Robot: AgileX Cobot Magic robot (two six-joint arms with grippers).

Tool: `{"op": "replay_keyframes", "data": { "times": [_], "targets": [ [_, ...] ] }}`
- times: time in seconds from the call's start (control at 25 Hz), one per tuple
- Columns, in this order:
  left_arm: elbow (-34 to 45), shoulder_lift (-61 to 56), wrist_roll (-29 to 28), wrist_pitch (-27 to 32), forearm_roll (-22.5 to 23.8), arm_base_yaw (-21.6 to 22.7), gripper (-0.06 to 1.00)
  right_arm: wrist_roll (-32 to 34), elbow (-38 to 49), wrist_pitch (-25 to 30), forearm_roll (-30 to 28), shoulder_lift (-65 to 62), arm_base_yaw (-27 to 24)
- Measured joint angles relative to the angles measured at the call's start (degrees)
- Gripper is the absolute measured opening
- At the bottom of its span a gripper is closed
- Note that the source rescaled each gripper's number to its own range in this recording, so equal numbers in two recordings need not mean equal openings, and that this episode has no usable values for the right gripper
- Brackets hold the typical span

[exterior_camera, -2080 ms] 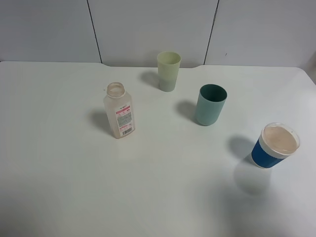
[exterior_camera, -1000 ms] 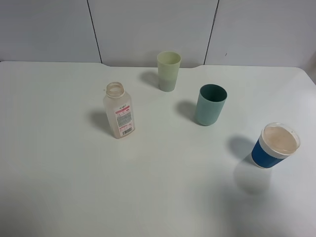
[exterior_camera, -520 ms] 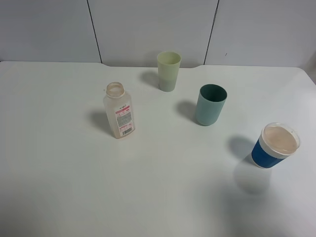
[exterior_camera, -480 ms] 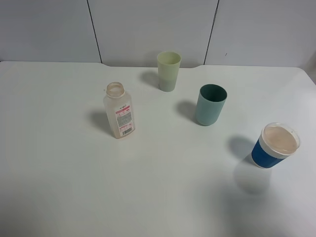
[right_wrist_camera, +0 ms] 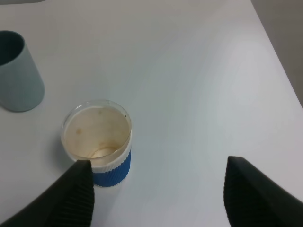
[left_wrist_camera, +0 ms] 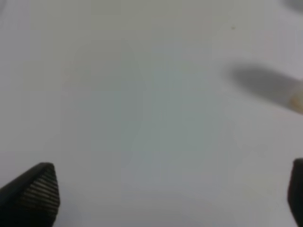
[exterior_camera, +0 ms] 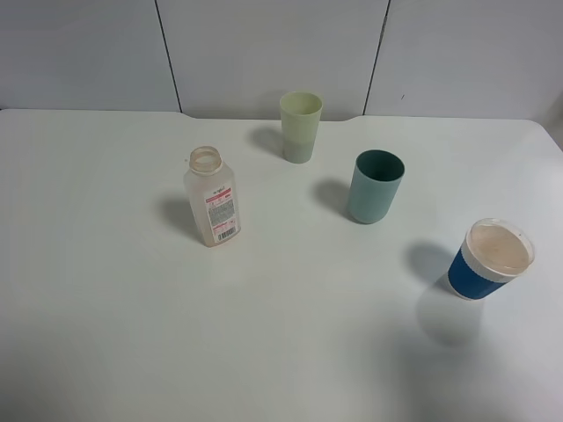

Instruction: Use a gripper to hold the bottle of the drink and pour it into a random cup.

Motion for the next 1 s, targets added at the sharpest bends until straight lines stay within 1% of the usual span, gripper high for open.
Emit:
{"op": "replay_keyframes", "data": {
  "times": [0.4, 1.0],
  "targets": [
    [0.0, 0.0, -0.01, -0.05, 0.0, 2.72, 0.95, 0.0, 0.0, 0.0, 0.0, 0.0, 0.0],
    [0.0, 0.0, -0.01, -0.05, 0.0, 2.74, 0.96, 0.0, 0.0, 0.0, 0.0, 0.0, 0.0]
  ]
}}
